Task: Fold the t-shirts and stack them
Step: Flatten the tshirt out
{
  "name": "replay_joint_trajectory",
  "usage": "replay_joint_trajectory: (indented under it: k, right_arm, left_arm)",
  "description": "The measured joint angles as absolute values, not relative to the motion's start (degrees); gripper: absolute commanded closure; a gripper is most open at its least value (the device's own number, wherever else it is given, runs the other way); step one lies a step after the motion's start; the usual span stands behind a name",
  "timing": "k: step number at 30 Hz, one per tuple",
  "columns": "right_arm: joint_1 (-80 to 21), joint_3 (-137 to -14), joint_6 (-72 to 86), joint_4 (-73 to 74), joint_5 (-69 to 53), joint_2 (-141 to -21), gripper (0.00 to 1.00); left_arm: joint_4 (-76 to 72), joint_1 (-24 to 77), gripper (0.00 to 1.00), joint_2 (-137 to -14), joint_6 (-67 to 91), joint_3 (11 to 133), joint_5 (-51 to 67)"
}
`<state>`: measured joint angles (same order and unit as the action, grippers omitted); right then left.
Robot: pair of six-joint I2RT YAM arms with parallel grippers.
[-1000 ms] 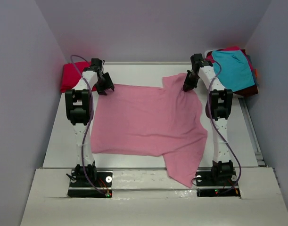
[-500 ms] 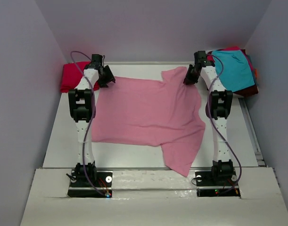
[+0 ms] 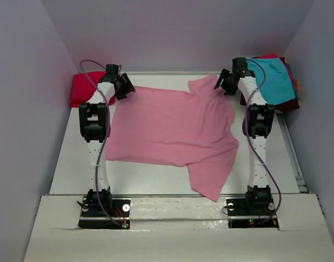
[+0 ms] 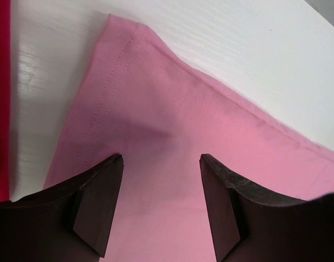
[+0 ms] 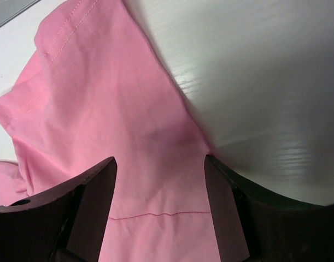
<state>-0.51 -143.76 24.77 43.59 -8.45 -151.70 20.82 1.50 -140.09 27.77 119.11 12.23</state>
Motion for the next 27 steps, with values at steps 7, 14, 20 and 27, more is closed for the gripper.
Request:
replay_joint_trajectory:
  k: [7,14,20,27]
  right_arm:
    - [-0.54,-136.84,24.93,45.19,-9.72,-146.10,0.25]
    - [-1.26,-127.68,26.44,48.86,-10.07,-131.85,0.26]
    - [-2.76,-109.62,28.58,50.17,-13.69,-115.94,0.30]
    - [-10.90,-88.86,28.36,55.29,-16.32,-105.78,0.42]
  left_arm:
    - [16.99,3.05,0.25,-135.76,26.50,112.33,10.09]
    - [18.57,6.15,0.25,-127.52,24.10,110.15,6.74]
    - [21.74,7.46,0.25,-120.29,22.50,107.92,3.49]
    - [27.00,7.38,0.25,-120.66,21.69,107.61,-0.03]
